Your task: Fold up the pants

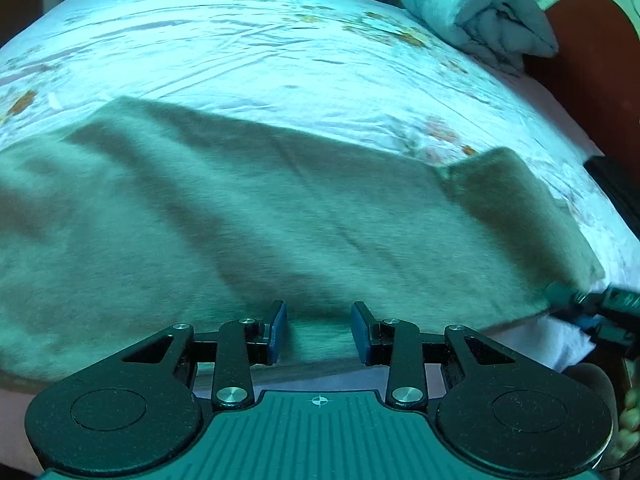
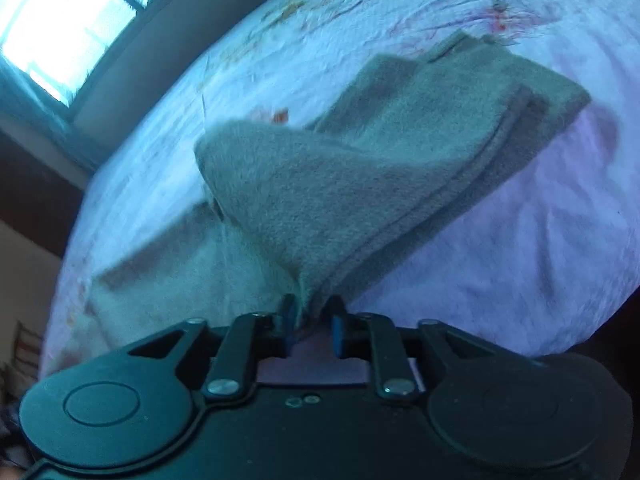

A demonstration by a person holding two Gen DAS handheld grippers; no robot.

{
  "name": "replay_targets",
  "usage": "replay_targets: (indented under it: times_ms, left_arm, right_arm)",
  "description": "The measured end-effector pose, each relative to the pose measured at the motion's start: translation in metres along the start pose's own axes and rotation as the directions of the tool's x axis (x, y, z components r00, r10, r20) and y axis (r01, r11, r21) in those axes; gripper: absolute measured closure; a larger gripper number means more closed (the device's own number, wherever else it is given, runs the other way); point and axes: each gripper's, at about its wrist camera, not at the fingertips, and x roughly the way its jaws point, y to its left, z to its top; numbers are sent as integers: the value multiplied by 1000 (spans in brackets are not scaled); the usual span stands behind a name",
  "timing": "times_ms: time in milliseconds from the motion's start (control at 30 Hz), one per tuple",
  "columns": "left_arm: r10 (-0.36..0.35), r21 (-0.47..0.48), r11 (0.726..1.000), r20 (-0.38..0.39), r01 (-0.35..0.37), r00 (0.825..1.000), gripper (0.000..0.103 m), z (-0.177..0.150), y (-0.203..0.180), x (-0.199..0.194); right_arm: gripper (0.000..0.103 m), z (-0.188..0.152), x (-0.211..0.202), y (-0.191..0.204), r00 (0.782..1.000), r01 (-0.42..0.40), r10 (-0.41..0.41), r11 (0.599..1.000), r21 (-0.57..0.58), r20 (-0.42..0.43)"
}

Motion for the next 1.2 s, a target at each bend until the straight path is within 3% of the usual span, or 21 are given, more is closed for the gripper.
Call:
replay_targets:
  times_ms: [167, 300, 467, 567, 700, 867, 933, 967, 1033, 1067, 1133, 1200]
  left_arm:
    - [-24, 43, 999, -9, 24, 1000, 68, 2, -20, 9]
    - [-19, 50, 999, -16, 20, 1000, 68, 3, -25, 13]
    - [-22, 43, 999, -28, 24, 999, 67, 4, -23, 13]
    - [-14, 49, 999, -33, 16, 999, 67, 5, -23, 18]
    - [0, 65, 998, -32, 2, 999, 66, 3, -26, 21]
    - [-2, 57, 998, -41, 4, 999, 66, 4, -25, 21]
    - [3, 54, 999, -44, -1, 999, 66, 5, -25, 21]
    - [7, 55, 998, -46, -4, 999, 66, 5, -26, 22]
    - [13, 58, 998, -48, -10, 999, 66, 5, -27, 23]
    - [16, 58, 998, -50, -13, 999, 66, 6, -28, 23]
    - [19, 58, 998, -51, -16, 999, 65, 6, -29, 25]
    - [16, 60, 998, -51, -13, 999, 62, 6, -29, 26]
  right_arm:
    - [81, 19, -33, -18, 996, -4, 0, 999, 39, 91]
    - [78, 41, -38, -58, 991, 7, -32, 983, 183, 132]
    - [70, 57, -30, -86, 991, -31, -11, 949, 314, 131]
    - [70, 62, -42, -84, 993, 20, -43, 978, 206, 106]
    - [69, 86, -55, -89, 982, 65, -86, 990, 125, 171]
    - [65, 131, -8, -74, 985, 128, -114, 986, -103, 126]
    - [54, 144, 10, -68, 986, 146, -125, 969, -200, 112]
    - [44, 148, 18, -67, 992, 115, -100, 967, -229, 76]
    - [42, 151, 29, -64, 999, 45, -43, 962, -271, 12]
    - [48, 150, 33, -60, 999, 16, -24, 952, -306, -23]
    - [70, 141, 41, -49, 994, 63, -93, 907, -417, -52]
    - [95, 133, 42, -43, 993, 59, -103, 875, -480, -65]
